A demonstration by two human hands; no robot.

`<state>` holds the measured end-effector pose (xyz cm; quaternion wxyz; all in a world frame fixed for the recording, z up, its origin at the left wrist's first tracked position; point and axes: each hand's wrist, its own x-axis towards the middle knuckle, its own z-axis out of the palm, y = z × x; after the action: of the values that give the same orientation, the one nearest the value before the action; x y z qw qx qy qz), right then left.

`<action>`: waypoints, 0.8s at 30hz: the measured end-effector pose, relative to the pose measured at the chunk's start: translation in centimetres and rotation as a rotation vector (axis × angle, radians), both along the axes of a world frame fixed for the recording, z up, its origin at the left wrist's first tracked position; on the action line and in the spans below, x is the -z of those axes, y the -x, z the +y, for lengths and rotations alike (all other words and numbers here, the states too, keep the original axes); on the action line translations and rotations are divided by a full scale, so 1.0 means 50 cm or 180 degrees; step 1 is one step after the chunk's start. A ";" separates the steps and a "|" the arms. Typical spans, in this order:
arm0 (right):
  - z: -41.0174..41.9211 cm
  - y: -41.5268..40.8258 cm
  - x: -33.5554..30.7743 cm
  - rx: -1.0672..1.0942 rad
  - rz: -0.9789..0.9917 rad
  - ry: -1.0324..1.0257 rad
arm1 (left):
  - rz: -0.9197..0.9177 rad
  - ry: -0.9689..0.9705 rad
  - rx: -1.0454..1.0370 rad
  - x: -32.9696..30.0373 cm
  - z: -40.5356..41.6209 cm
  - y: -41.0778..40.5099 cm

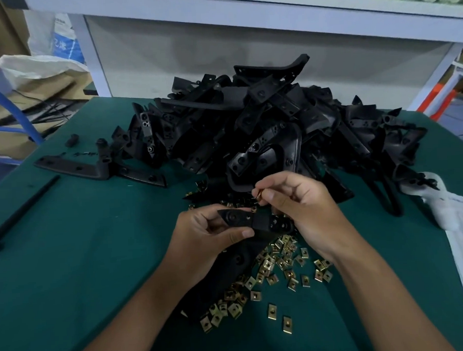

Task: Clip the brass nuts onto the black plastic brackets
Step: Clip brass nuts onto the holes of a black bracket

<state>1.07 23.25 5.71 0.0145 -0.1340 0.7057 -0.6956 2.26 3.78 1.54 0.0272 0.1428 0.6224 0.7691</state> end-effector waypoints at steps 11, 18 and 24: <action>-0.009 -0.007 -0.001 -0.0055 -0.0231 -0.0166 | 0.0005 0.0257 -0.0250 0.008 -0.005 0.005; -0.019 -0.011 0.004 -0.0014 -0.0322 -0.0319 | -0.0027 0.0026 0.0060 0.007 0.001 0.002; -0.022 -0.011 0.004 0.0025 -0.0310 -0.0343 | -0.0028 -0.0129 0.0004 0.004 0.005 0.004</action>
<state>1.60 22.14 5.50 0.0533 -0.0962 0.7411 -0.6623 2.06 4.04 1.35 0.0275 0.1404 0.6065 0.7821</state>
